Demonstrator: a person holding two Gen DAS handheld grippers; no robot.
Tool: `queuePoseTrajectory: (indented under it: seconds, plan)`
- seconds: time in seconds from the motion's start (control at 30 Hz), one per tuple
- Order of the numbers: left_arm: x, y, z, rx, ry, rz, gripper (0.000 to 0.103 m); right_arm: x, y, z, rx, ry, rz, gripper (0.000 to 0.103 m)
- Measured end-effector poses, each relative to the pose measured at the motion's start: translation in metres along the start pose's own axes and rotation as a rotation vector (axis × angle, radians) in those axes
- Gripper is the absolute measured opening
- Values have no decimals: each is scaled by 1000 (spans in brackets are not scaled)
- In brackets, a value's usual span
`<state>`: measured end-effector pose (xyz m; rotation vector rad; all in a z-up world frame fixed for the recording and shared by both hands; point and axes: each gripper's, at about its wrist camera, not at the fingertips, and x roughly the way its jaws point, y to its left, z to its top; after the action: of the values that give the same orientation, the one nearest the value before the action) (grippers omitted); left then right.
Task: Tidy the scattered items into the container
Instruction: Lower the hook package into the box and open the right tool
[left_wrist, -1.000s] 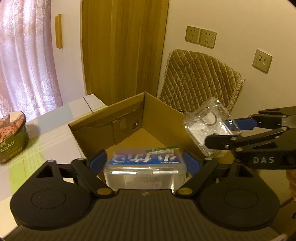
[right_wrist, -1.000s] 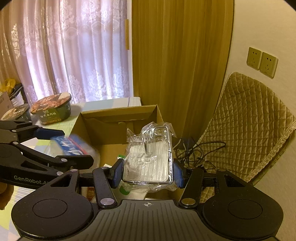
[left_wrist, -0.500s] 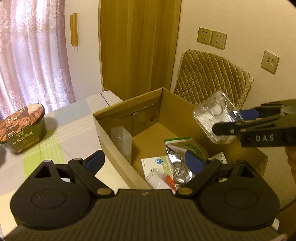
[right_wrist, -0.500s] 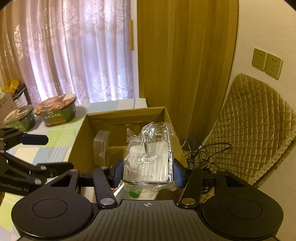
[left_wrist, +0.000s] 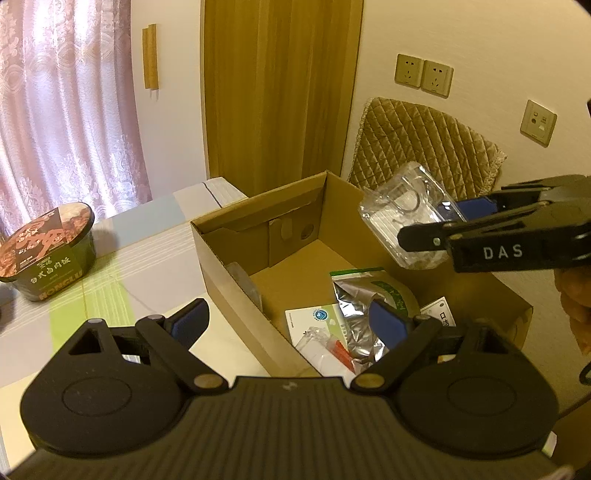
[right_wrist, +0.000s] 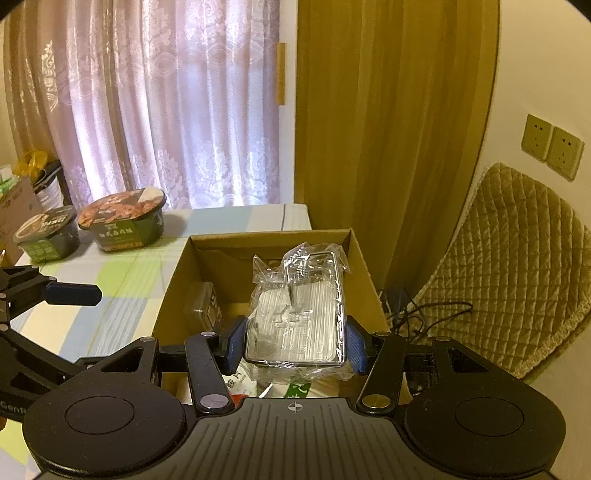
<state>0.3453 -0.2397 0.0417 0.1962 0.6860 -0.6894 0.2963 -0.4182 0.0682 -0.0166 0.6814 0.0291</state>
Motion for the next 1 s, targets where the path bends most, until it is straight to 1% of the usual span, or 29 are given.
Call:
queuePoseTrajectory:
  seconds: [0.5,1.0]
  plan:
    - [-1,10,-5,-15,-2,4,91,18,16,18,-55,0,15,57]
    - [3,24,-9,-44,-3,20,91,39,23,17,-62,30,32,57]
